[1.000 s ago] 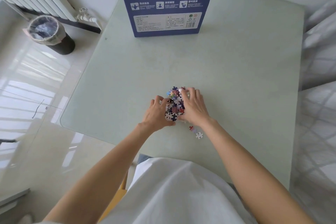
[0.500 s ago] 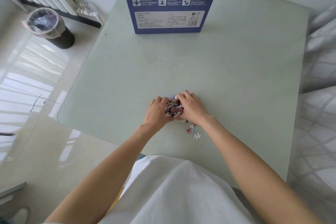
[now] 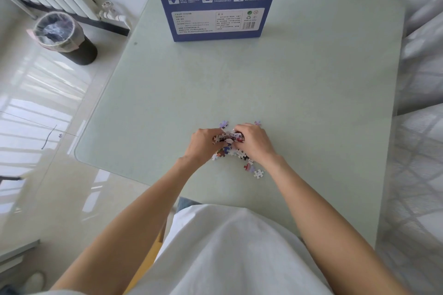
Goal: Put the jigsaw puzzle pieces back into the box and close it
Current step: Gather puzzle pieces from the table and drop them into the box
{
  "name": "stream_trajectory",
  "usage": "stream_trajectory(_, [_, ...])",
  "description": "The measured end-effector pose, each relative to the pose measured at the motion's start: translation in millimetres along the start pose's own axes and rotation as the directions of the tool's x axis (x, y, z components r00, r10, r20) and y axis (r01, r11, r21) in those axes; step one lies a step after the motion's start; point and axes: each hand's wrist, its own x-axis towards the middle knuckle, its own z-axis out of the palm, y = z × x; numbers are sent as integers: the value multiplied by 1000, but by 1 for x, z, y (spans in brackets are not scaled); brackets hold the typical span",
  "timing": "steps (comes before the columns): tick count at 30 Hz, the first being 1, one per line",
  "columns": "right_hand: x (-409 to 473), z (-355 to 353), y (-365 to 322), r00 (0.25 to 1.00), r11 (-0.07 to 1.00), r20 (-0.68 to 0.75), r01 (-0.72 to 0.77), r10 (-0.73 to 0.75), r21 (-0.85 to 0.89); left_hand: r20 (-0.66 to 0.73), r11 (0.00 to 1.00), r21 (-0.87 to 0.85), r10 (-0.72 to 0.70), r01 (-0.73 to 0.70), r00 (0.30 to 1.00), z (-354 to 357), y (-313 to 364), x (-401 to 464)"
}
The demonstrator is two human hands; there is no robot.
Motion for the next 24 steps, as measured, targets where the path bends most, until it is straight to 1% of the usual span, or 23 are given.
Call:
stream_trajectory(4, [-6,-9,1,999,998,-36,-39,40,46,-31,1000,1,-16,16,999,-6,-5,2])
stream_trajectory(7, [-10,-14,2,994,993,-54,-91,95,72,-21,1000,-1,-19,19,1000,-15,-8,5])
stream_trajectory(10, [-11,-23,-2,985,982,-46,-159,164,98,-7,999,48,7,-6,1000,-32,-4,8])
stream_trajectory(12, [-13,-35,-8,978,971,-70,-183,195,151,-19,997,44,63,-62,998,-46,2,9])
stream_trajectory(15, [-19,-64,-21,973,961,-117,-170,199,217,-84,980,27,200,-199,976,-80,19,9])
stream_trajectory(17, [-19,-91,-31,978,957,-123,-130,167,259,-129,952,48,306,-302,943,-110,37,10])
stream_trajectory(19, [-17,-121,-42,987,957,-124,-62,101,283,-176,913,63,408,-404,896,-139,56,11])
stream_trajectory(21, [-11,-157,-58,991,955,-131,5,35,297,-240,863,80,502,-498,831,-170,77,15])
stream_trajectory(24, [-1,-213,-88,986,944,-159,99,-51,315,-369,793,97,590,-602,718,-221,112,27])
